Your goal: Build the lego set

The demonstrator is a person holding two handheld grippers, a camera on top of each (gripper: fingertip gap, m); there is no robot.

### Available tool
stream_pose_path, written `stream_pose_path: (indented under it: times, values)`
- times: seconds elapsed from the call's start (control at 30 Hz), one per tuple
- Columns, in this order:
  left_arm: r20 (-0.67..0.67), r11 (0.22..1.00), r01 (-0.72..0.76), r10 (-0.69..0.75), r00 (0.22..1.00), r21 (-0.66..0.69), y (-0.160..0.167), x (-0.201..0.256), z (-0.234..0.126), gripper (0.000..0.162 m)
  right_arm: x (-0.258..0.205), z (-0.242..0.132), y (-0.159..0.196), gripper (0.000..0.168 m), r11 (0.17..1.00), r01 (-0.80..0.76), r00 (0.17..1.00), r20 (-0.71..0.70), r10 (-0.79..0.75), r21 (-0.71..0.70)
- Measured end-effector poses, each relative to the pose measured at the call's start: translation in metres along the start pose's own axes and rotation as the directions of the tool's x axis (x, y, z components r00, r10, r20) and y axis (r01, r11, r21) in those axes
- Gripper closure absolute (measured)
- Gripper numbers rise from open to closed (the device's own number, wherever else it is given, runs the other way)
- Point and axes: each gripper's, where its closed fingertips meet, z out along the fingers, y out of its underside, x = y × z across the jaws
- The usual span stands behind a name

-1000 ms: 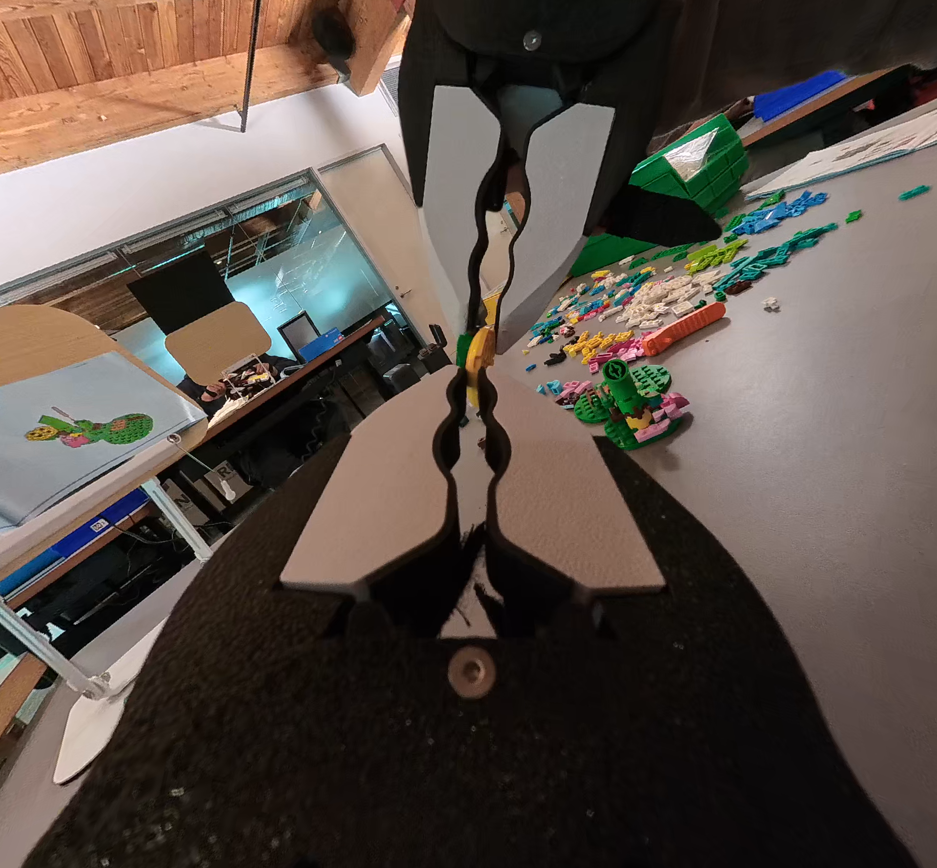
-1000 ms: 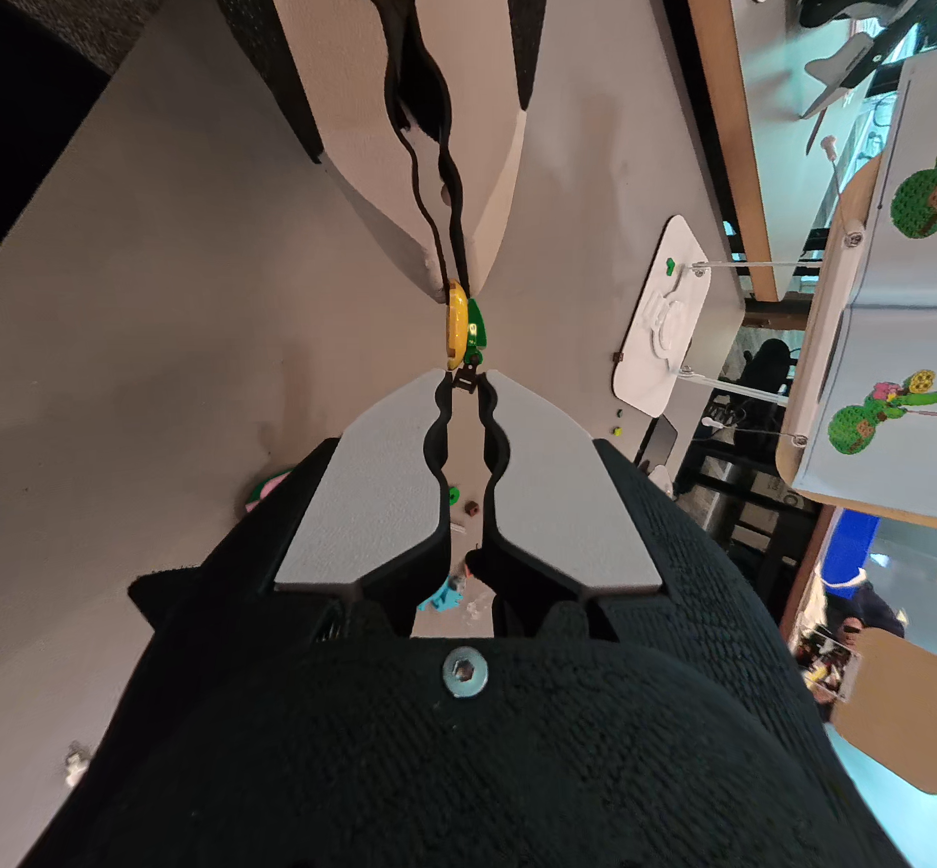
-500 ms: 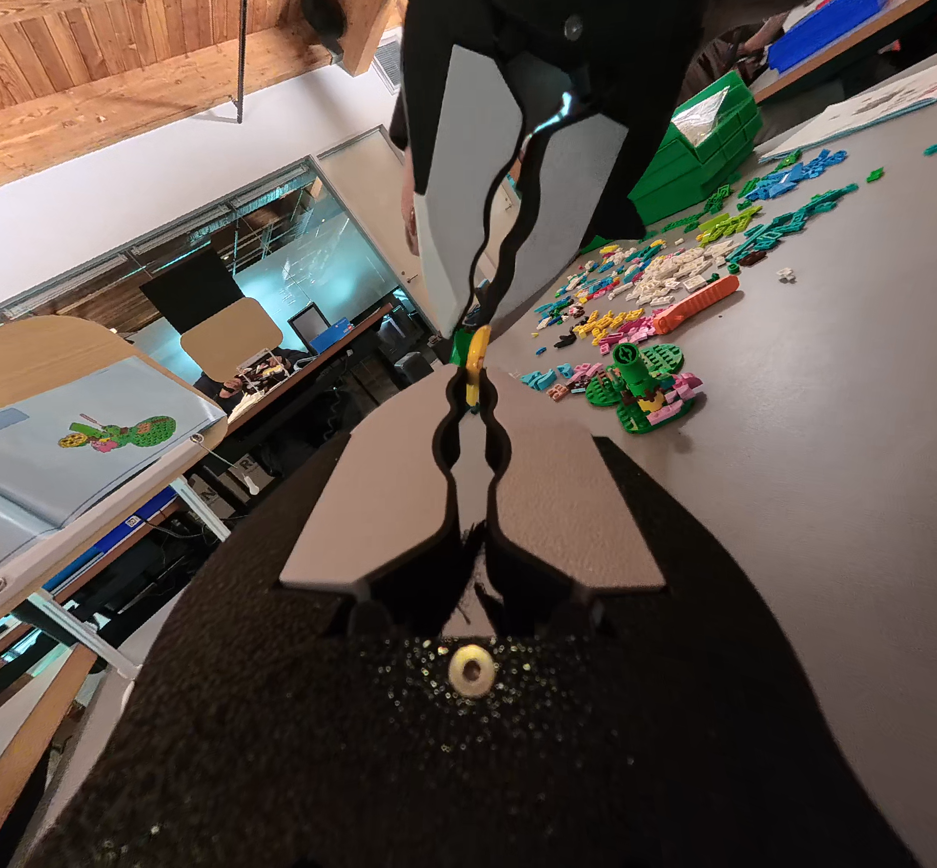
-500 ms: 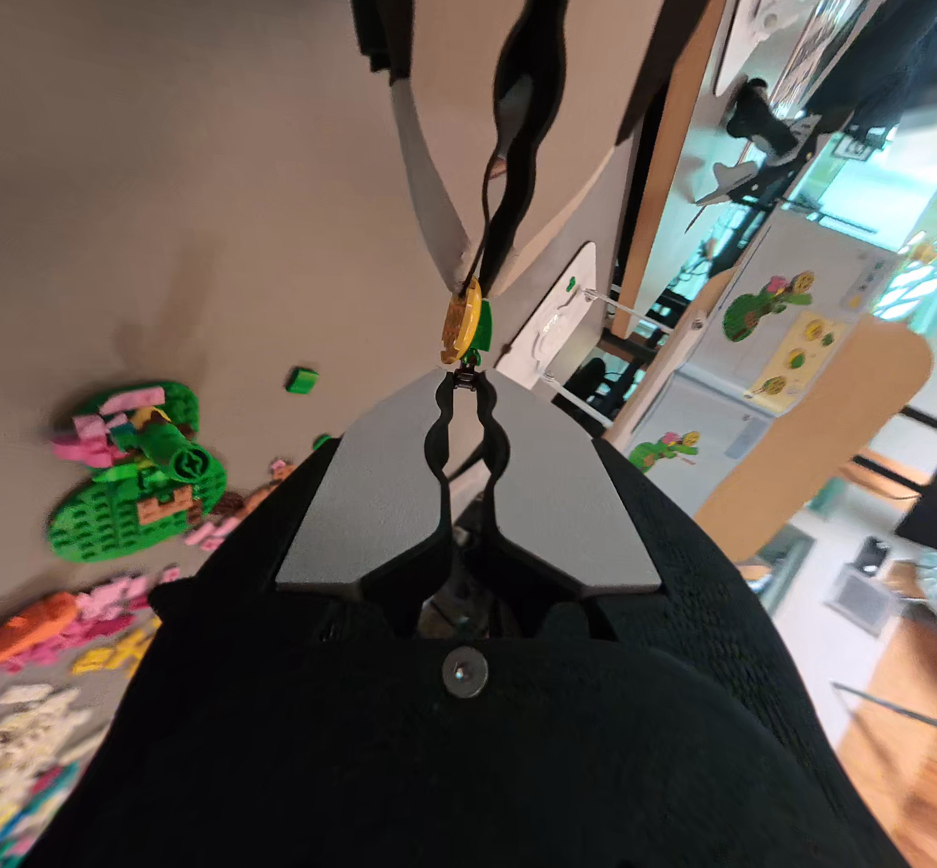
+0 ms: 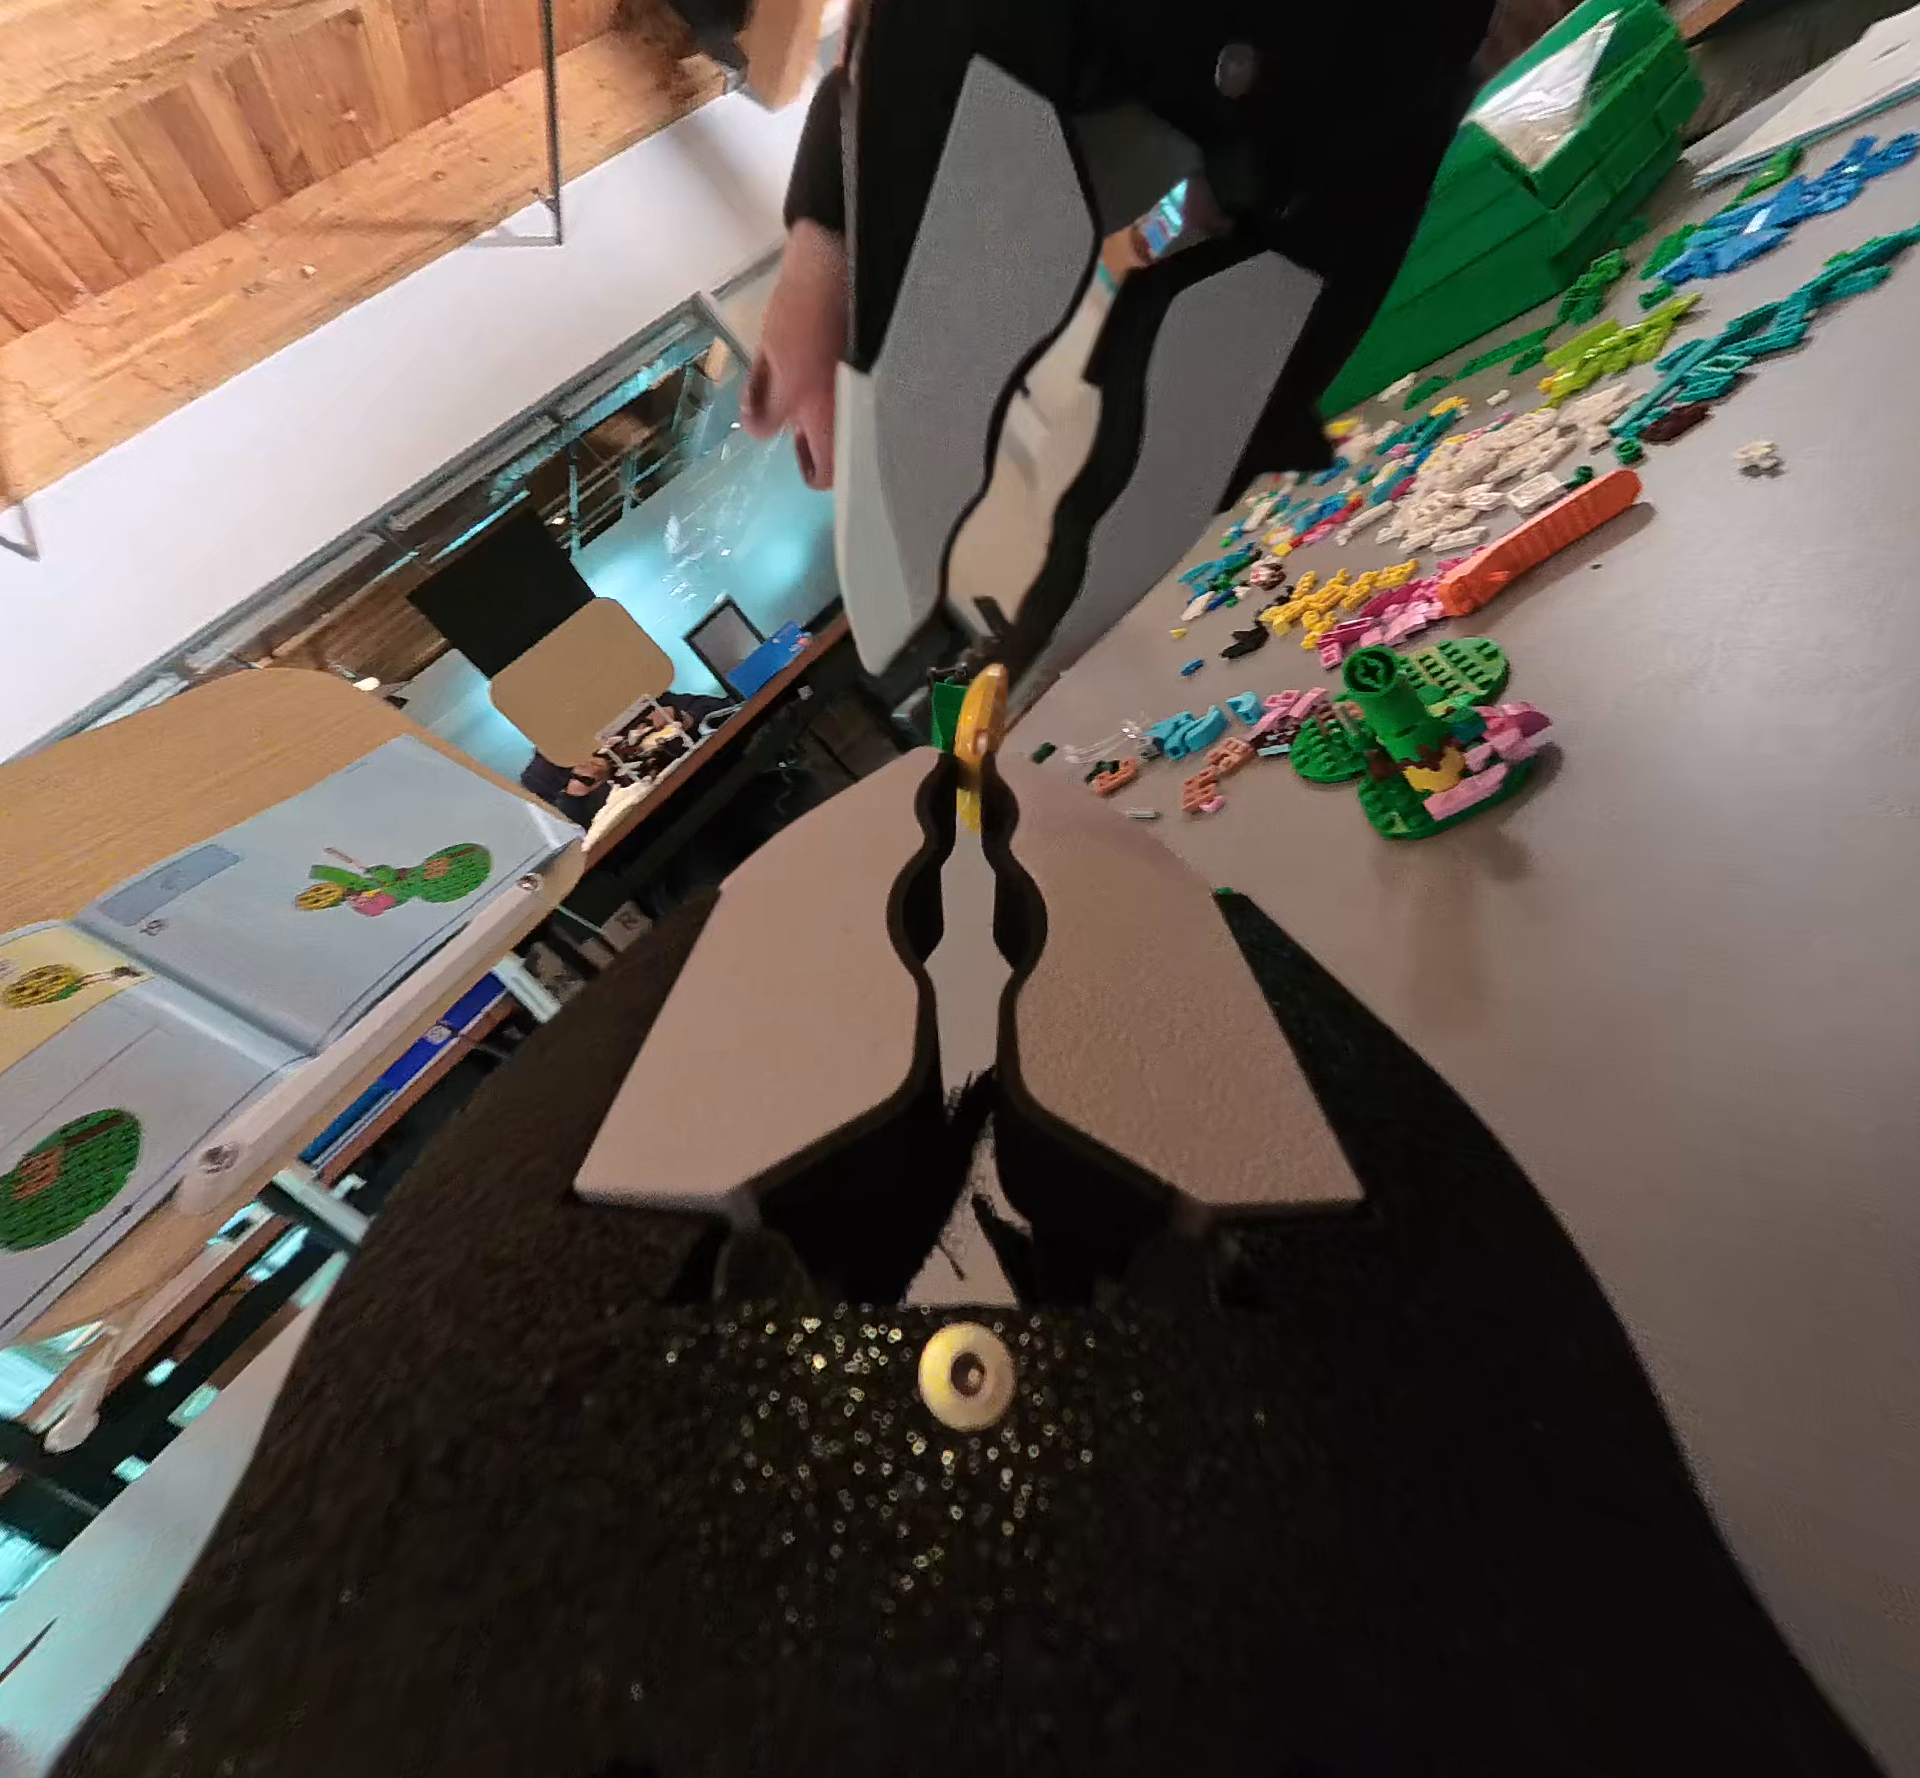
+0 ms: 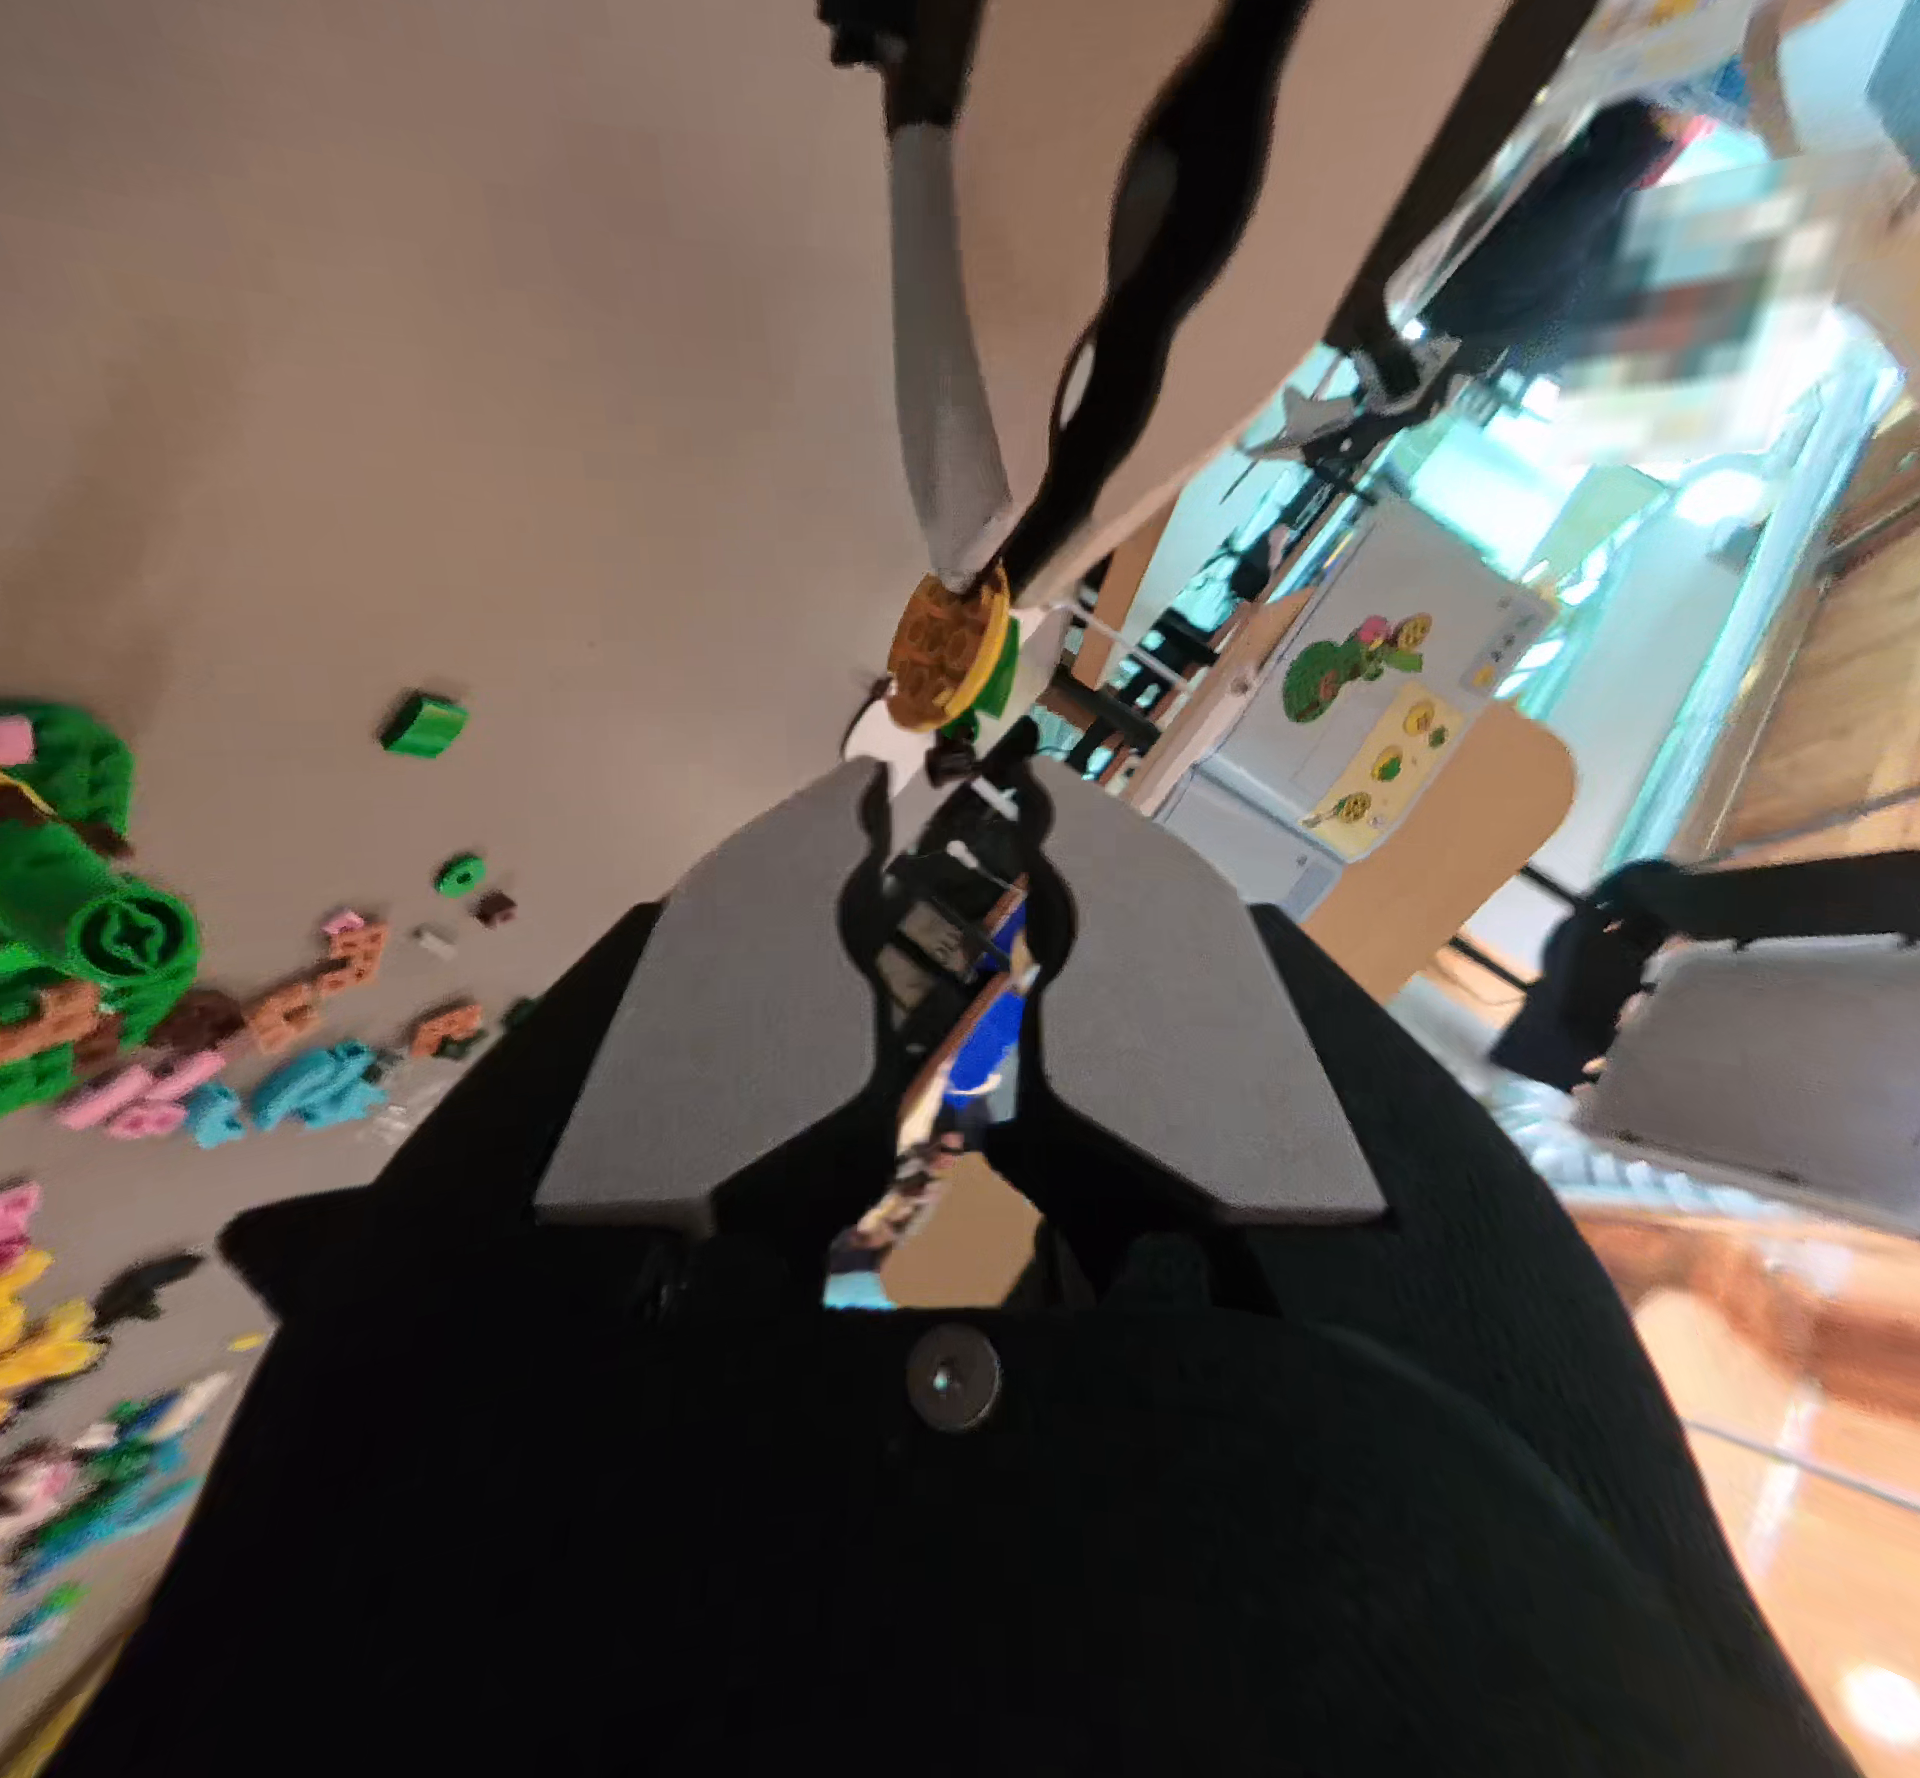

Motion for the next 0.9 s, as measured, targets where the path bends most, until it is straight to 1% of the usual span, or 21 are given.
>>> stream_pose_path:
  times: [0.03,0.1,0.17,0.27,0.3,0.37,0.4,0.43,0.47,0.5,0.53,0.57,0.6,0.63,0.67,0.7,0.73,0.8,0.9]
  values:
    - [0.022,1.000,-0.007,0.007,1.000,0.002,0.000,-0.003,-0.001,0.158,0.001,-0.001,0.003,0.136,0.998,-0.062,0.998,0.012,0.062,-0.006]
    - [0.063,1.000,-0.021,0.020,0.998,0.011,-0.002,-0.009,-0.003,0.158,0.004,-0.003,0.007,0.127,0.981,-0.193,0.981,0.029,0.193,-0.002]
    - [0.104,0.999,-0.040,0.038,0.994,0.016,-0.004,-0.015,-0.005,0.158,0.007,-0.008,0.007,0.127,0.953,-0.300,0.953,0.050,0.299,0.033]
    - [0.134,0.998,-0.059,0.056,0.989,0.018,-0.006,-0.018,-0.006,0.158,0.008,-0.015,0.004,0.135,0.898,-0.434,0.899,0.106,0.425,0.080]
    - [0.143,0.998,-0.064,0.060,0.988,0.021,-0.006,-0.019,-0.007,0.158,0.006,-0.019,-0.001,0.138,0.852,-0.512,0.854,0.171,0.492,0.104]
    - [0.163,0.996,-0.078,0.071,0.984,0.040,-0.011,-0.020,-0.008,0.158,0.010,-0.028,-0.014,0.143,0.701,-0.691,0.715,0.313,0.625,0.179]
    - [0.163,0.996,-0.080,0.071,0.984,0.050,-0.013,-0.020,-0.009,0.158,0.016,-0.031,-0.015,0.145,0.628,-0.749,0.659,0.346,0.668,0.211]
    - [0.160,0.995,-0.079,0.069,0.985,0.058,-0.015,-0.019,-0.009,0.158,0.021,-0.033,-0.011,0.145,0.582,-0.782,0.622,0.356,0.698,0.225]
    - [0.155,0.995,-0.081,0.070,0.985,0.063,-0.016,-0.018,-0.008,0.158,0.023,-0.032,-0.005,0.145,0.561,-0.797,0.603,0.356,0.714,0.224]
    - [0.150,0.994,-0.085,0.074,0.986,0.066,-0.017,-0.017,-0.008,0.158,0.023,-0.032,-0.001,0.145,0.560,-0.798,0.601,0.350,0.718,0.222]
    - [0.144,0.994,-0.089,0.078,0.987,0.065,-0.017,-0.016,-0.007,0.158,0.020,-0.032,0.001,0.150,0.571,-0.792,0.609,0.356,0.709,0.217]
    - [0.139,0.994,-0.093,0.084,0.987,0.063,-0.017,-0.014,-0.007,0.158,0.017,-0.032,0.001,0.159,0.588,-0.782,0.619,0.372,0.692,0.208]
    - [0.134,0.993,-0.100,0.091,0.987,0.060,-0.017,-0.013,-0.007,0.158,0.015,-0.032,0.002,0.161,0.595,-0.777,0.623,0.383,0.682,0.204]
    - [0.128,0.993,-0.107,0.099,0.987,0.055,-0.017,-0.012,-0.006,0.158,0.015,-0.033,0.000,0.161,0.585,-0.783,0.614,0.406,0.677,0.210]
    - [0.122,0.992,-0.115,0.108,0.987,0.051,-0.017,-0.010,-0.006,0.158,0.016,-0.035,-0.003,0.160,0.564,-0.796,0.598,0.436,0.672,0.222]
    - [0.115,0.991,-0.123,0.116,0.987,0.048,-0.017,-0.008,-0.005,0.158,0.017,-0.036,-0.006,0.156,0.547,-0.805,0.587,0.455,0.670,0.232]
    - [0.103,0.991,-0.125,0.120,0.987,0.045,-0.016,-0.006,-0.003,0.158,0.018,-0.037,-0.007,0.151,0.548,-0.803,0.588,0.464,0.663,0.235]
    - [0.090,0.990,-0.135,0.130,0.987,0.044,-0.016,-0.002,-0.002,0.158,0.015,-0.035,-0.009,0.140,0.596,-0.772,0.622,0.454,0.638,0.222]
    - [0.087,0.990,-0.138,0.134,0.987,0.043,-0.016,-0.001,-0.001,0.158,0.011,-0.031,-0.010,0.139,0.662,-0.721,0.677,0.418,0.606,0.208]
